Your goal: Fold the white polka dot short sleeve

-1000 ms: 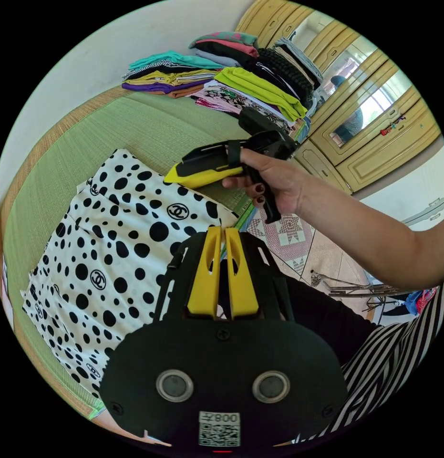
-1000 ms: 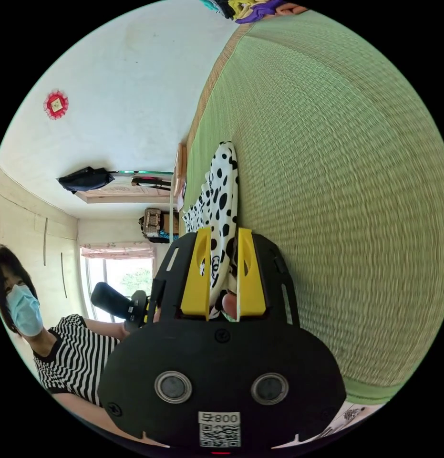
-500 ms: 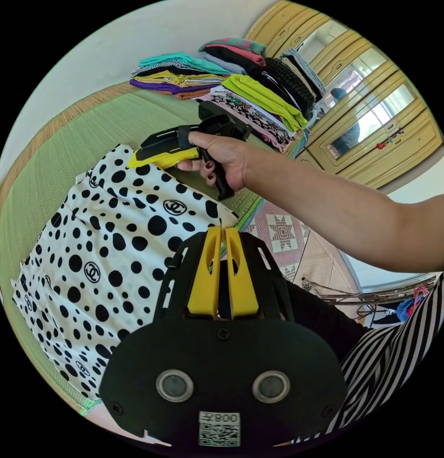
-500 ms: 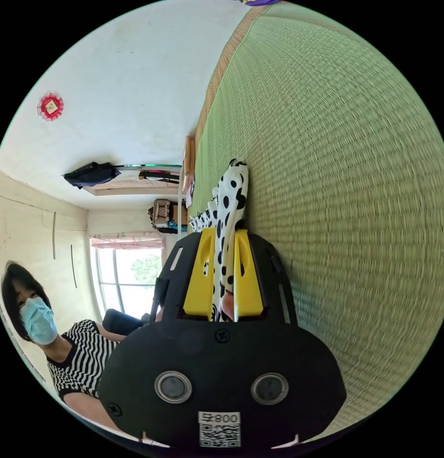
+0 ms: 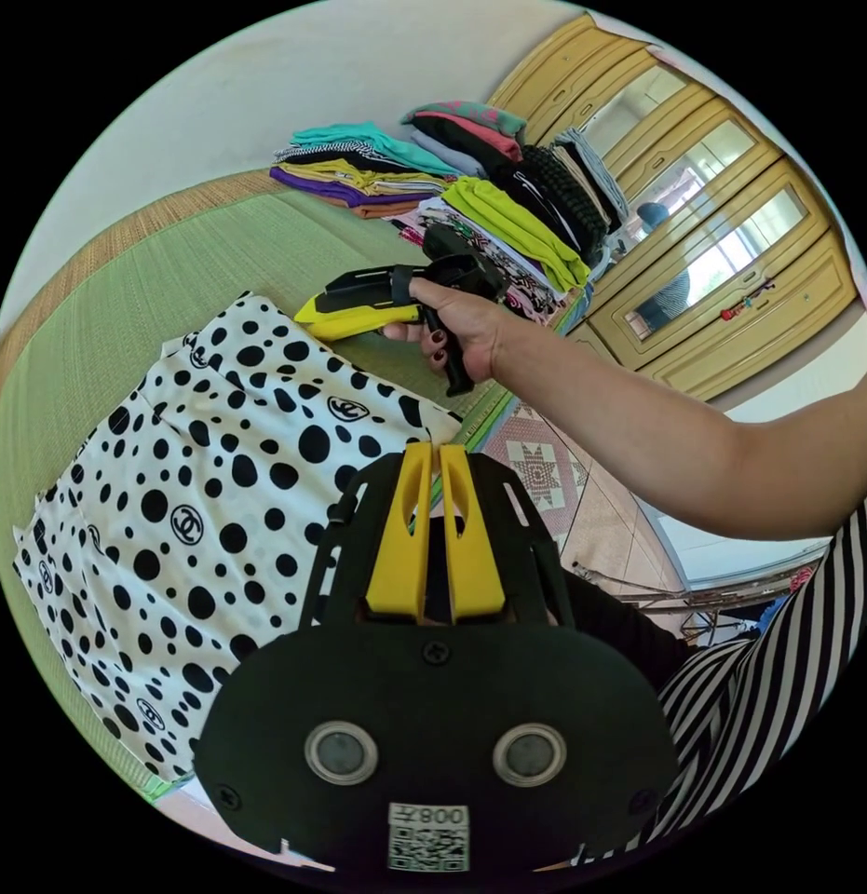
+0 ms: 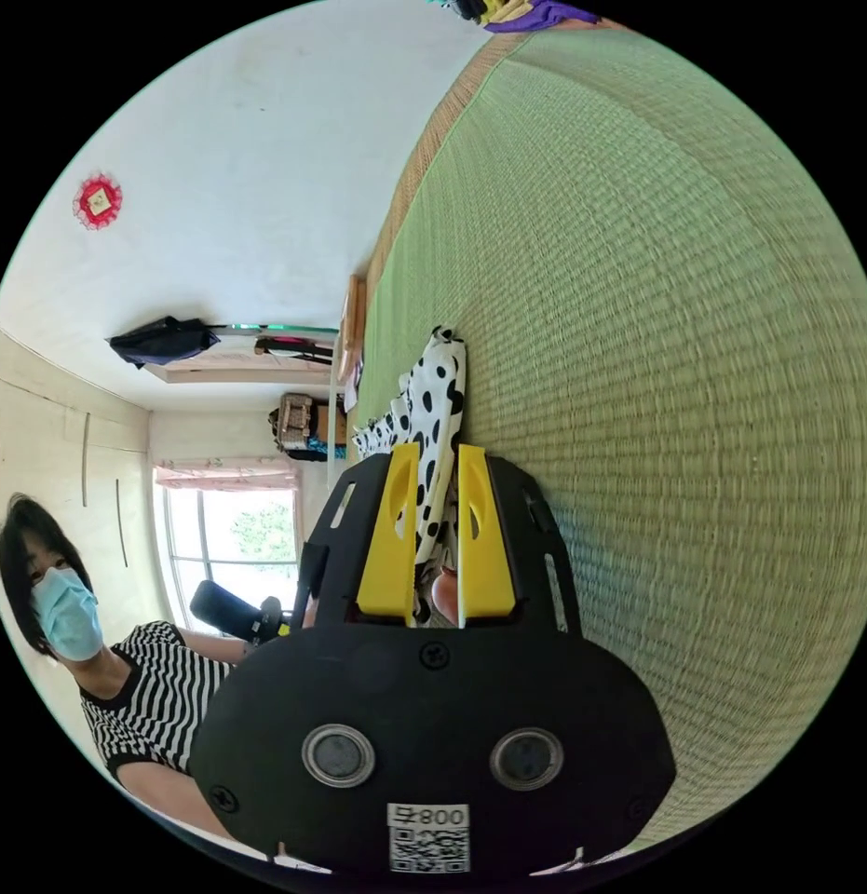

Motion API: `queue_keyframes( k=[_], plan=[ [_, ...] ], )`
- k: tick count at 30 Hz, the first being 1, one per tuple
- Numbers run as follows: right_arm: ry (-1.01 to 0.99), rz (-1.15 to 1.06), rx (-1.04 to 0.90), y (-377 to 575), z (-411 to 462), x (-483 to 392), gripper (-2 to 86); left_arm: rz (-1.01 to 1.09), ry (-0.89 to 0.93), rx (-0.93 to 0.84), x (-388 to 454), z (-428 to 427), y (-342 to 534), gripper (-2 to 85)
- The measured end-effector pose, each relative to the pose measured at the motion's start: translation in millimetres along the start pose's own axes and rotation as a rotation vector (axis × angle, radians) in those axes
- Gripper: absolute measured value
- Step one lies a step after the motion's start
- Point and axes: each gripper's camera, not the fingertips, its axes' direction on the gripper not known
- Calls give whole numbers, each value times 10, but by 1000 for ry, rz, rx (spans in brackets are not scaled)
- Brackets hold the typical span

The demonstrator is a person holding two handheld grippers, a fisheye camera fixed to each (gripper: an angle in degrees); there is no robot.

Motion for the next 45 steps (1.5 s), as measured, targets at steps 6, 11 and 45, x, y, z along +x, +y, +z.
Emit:
queue_keyframes(
  k=[6,11,45],
  plan=[
    [15,-6,-34,-175,229,-151,73,-8,16,3,-159,66,102,13],
    [-9,-7,-38,-347,333,-240,72,-5,22,2,-310,128,225,13],
    [109,-62,104,157,771,-2236,21,-153,199,242,-2105,-193,2032,11]
  ],
)
